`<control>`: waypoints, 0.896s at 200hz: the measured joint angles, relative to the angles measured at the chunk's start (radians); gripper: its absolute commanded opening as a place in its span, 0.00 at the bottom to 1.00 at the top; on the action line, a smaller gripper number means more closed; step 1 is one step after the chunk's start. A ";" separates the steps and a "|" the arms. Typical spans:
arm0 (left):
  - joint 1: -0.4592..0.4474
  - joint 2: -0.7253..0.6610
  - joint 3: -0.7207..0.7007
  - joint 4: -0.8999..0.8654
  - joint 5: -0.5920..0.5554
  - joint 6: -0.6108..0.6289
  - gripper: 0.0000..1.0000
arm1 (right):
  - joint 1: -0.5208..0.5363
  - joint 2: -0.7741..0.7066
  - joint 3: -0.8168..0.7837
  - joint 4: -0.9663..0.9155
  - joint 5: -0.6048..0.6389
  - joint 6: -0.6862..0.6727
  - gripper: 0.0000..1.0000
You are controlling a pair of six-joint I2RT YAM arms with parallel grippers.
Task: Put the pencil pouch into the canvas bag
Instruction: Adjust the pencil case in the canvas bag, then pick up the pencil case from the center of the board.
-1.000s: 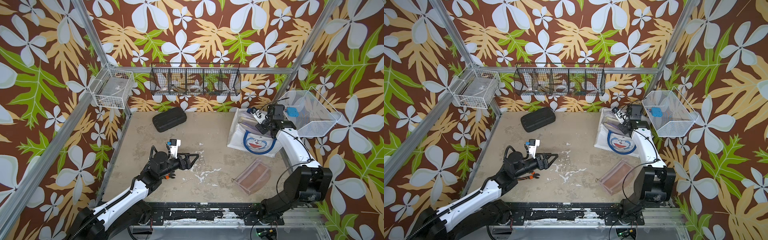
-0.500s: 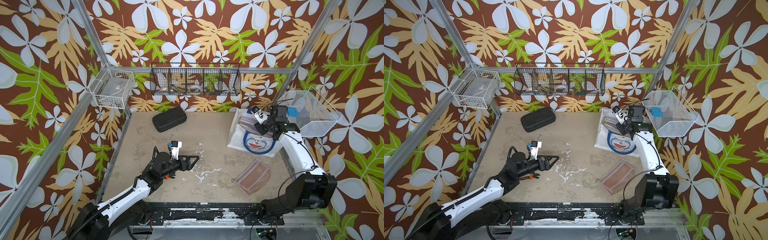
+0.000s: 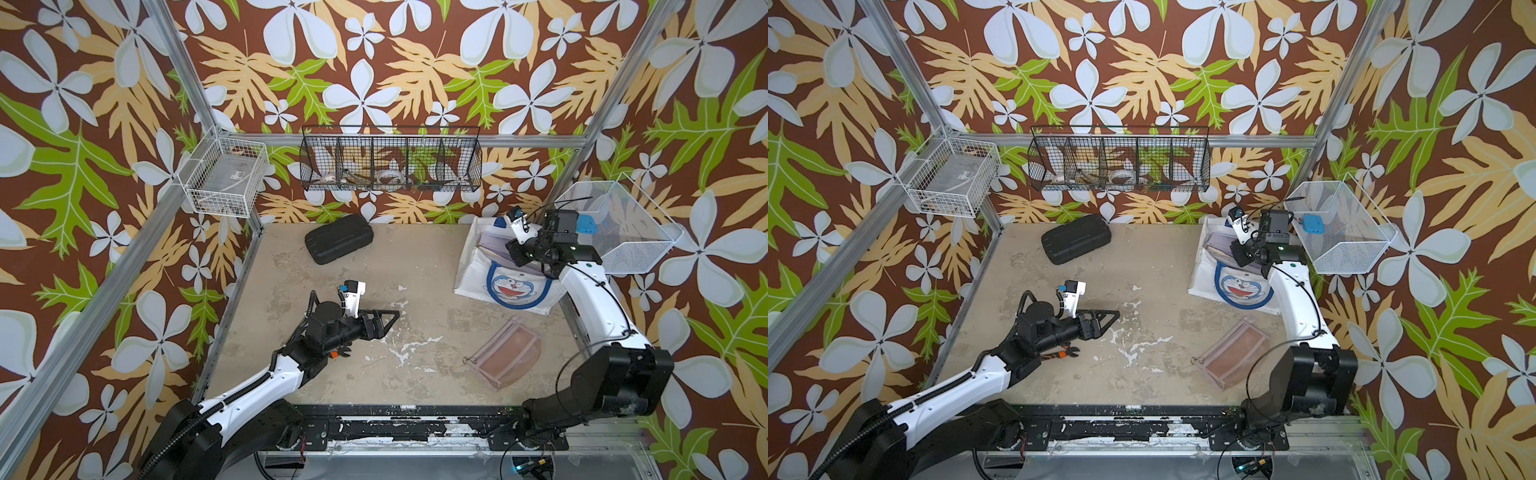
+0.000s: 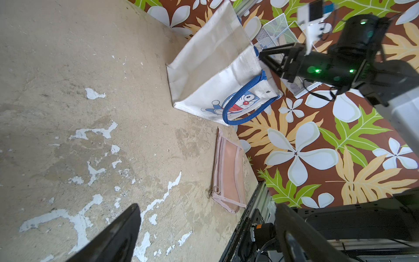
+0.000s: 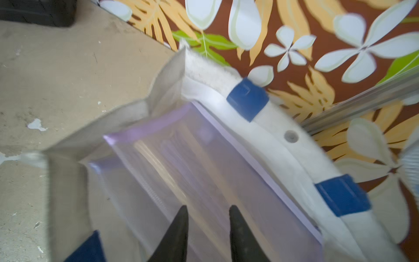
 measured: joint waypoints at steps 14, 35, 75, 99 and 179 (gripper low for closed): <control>0.000 0.006 0.016 -0.006 0.003 0.005 0.94 | -0.006 0.027 -0.017 -0.006 -0.002 0.002 0.33; 0.000 0.035 0.058 -0.039 0.010 0.034 0.91 | -0.026 0.053 -0.031 -0.010 -0.021 0.010 0.32; -0.069 0.175 0.187 -0.145 0.011 0.117 0.89 | -0.035 -0.035 -0.024 -0.006 -0.011 0.050 0.52; -0.201 0.298 0.248 -0.211 -0.014 0.158 0.88 | 0.025 -0.148 -0.008 0.034 0.036 0.094 0.72; -0.596 0.740 0.618 -0.290 -0.174 0.309 0.83 | 0.110 -0.415 -0.242 0.117 0.076 0.336 0.97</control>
